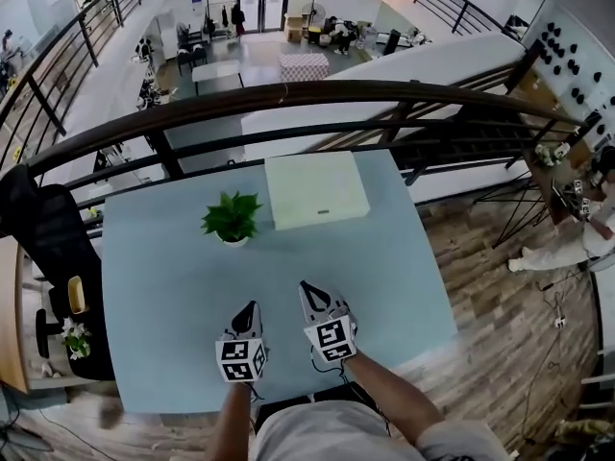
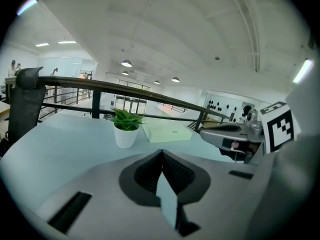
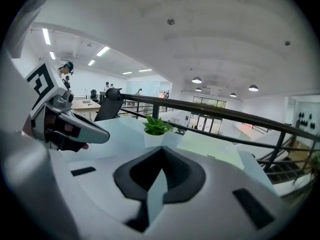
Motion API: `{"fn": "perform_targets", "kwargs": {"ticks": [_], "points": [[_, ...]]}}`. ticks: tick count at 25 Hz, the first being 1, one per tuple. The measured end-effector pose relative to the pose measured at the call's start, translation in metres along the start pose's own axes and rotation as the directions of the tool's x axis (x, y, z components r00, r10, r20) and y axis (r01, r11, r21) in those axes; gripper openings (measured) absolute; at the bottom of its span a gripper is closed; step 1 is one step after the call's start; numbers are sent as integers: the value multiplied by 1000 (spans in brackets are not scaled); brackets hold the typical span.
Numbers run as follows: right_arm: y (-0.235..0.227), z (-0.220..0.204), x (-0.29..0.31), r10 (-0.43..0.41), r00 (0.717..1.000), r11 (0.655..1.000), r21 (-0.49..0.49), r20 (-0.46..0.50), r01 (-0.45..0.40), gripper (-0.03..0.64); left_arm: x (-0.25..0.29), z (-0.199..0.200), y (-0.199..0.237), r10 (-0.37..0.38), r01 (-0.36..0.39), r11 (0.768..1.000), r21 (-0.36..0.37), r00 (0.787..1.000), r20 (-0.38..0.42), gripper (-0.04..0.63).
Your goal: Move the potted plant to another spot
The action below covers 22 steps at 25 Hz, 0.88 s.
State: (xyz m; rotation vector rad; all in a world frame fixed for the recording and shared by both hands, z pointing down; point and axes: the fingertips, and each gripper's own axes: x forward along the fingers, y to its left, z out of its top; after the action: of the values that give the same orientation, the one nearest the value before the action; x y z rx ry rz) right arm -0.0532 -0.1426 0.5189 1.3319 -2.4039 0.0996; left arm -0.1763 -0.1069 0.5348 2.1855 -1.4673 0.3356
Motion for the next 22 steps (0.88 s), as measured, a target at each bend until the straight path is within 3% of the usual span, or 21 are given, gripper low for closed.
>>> {"fn": "perform_targets", "kwargs": {"ticks": [15, 22], "points": [[-56, 38, -49, 56, 996, 995, 75, 70, -61, 3, -6, 49, -75, 12, -15, 999, 35, 996, 86, 12], [-68, 69, -56, 91, 986, 995, 34, 143, -97, 3, -12, 82, -98, -2, -4, 999, 38, 989, 150, 12]]}}
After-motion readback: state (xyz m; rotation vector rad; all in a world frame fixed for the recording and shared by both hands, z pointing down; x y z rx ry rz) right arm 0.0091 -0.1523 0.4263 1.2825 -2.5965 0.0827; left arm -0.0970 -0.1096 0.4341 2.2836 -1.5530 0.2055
